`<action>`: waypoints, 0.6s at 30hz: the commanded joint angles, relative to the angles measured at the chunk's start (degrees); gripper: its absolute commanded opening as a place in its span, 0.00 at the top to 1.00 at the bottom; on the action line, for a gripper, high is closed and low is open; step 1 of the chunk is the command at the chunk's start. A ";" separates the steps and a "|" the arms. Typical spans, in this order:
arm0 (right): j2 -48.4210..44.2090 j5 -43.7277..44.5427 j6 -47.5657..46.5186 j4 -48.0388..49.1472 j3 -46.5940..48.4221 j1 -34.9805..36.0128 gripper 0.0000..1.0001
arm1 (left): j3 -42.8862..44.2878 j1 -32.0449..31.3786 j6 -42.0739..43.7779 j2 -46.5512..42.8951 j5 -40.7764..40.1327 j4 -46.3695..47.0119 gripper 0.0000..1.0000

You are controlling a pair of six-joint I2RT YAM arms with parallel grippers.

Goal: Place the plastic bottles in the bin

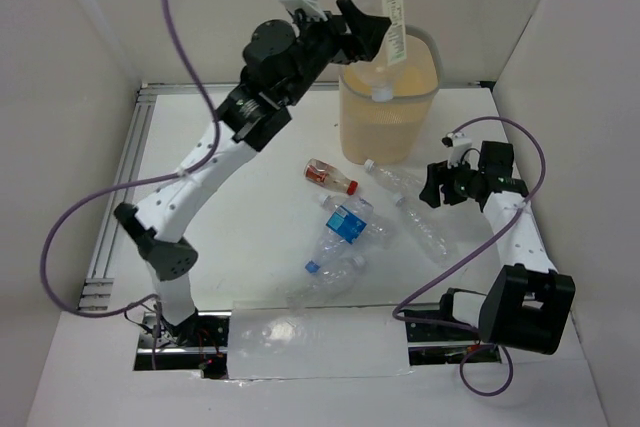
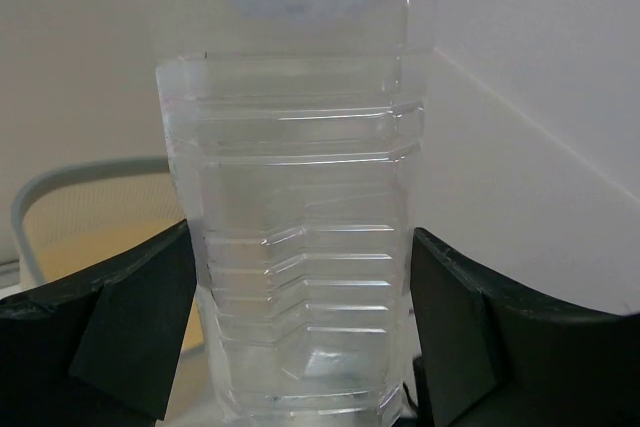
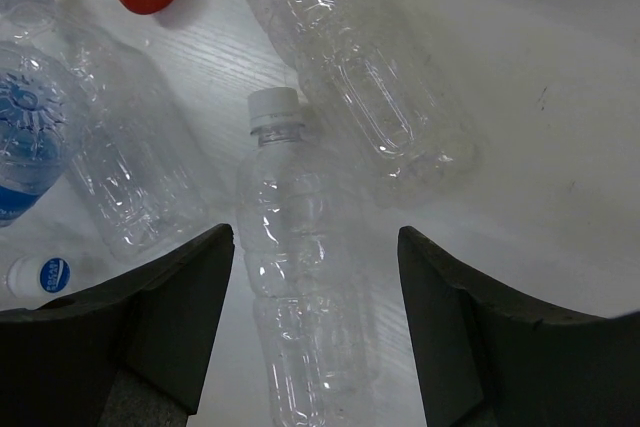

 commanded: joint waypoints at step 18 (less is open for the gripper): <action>-4.31 3.75 -1.03 -0.88 -0.13 0.82 0.10 | 12.49 4.46 5.43 26.30 -9.30 23.54 0.17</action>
